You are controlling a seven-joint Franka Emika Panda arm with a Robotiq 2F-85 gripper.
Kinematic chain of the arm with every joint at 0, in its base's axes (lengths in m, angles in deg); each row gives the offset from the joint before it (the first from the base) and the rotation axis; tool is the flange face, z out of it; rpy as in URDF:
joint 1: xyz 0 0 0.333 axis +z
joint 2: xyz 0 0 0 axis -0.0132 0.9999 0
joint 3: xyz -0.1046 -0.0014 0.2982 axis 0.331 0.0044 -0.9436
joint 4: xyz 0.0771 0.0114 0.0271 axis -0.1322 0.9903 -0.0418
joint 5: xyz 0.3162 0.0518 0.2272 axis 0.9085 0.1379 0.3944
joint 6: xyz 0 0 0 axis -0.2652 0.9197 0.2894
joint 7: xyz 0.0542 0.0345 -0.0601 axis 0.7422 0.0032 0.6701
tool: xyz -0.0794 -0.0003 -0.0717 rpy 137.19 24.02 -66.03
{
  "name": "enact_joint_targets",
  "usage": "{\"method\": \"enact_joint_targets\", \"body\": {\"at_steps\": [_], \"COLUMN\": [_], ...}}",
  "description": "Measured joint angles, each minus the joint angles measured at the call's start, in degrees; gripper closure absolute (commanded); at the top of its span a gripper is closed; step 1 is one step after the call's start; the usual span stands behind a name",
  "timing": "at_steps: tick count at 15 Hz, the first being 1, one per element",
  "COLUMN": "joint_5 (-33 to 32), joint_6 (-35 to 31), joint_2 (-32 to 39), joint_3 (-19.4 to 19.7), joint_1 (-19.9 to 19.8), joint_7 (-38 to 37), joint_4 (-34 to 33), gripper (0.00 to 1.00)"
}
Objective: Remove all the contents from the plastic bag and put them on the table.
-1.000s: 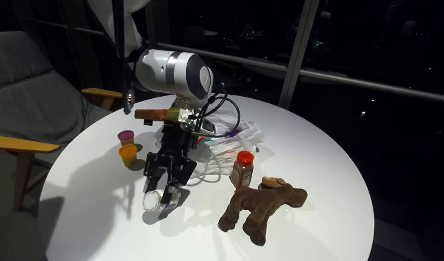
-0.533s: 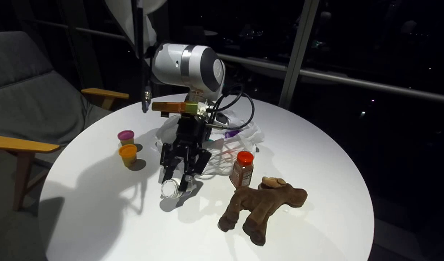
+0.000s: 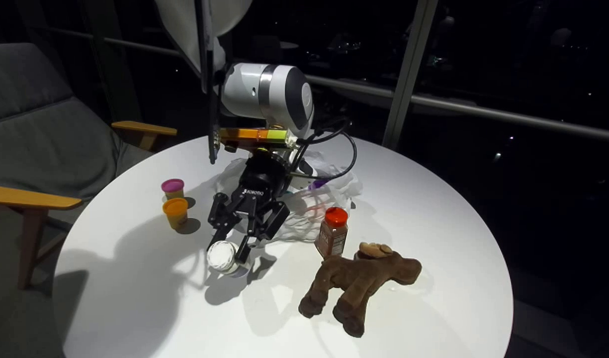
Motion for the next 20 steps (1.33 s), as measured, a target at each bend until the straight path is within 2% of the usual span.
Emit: {"method": "enact_joint_targets", "body": {"at_steps": [3,8,14,15,16,19,20], "joint_5": [0.0,0.0,-0.1,-0.1,-0.1,-0.2,-0.2], "joint_6": [2.4,2.6,6.7,7.3,7.8,8.5,8.6], "joint_2": [3.6,9.8,13.7,14.2,14.7,16.5,17.1], "joint_3": [-0.1,-0.7,-0.7,-0.7,-0.7,-0.7,-0.7], "joint_1": [-0.1,0.1,0.7,0.8,0.9,1.2,1.3], "joint_7": [0.5,0.8,0.8,0.8,0.8,0.8,0.8], "joint_4": [-4.0,-9.4,-15.4,-16.3,-17.3,-20.2,-21.2], "gripper": [0.73,0.73,0.73,0.39,0.2,0.0,0.0]}}
